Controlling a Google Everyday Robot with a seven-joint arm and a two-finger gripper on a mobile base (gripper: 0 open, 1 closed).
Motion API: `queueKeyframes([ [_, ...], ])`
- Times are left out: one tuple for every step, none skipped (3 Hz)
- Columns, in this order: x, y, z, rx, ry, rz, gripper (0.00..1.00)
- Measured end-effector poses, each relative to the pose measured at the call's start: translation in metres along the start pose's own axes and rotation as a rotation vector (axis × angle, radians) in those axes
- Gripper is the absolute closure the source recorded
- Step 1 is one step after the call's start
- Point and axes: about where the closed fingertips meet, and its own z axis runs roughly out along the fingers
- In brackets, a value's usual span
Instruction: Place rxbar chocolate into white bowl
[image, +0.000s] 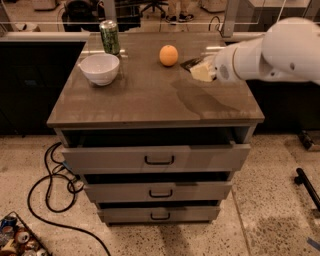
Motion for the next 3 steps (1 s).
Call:
queueKeyframes([
  [-0.040,-0.017,-0.013,0.007,0.017,-0.071,1.00],
  [-0.077,-0.017,0.004,-0.036,0.041,-0.145,1.00],
  [-0.120,0.006,0.038,-0.129,0.068,-0.242,1.00],
])
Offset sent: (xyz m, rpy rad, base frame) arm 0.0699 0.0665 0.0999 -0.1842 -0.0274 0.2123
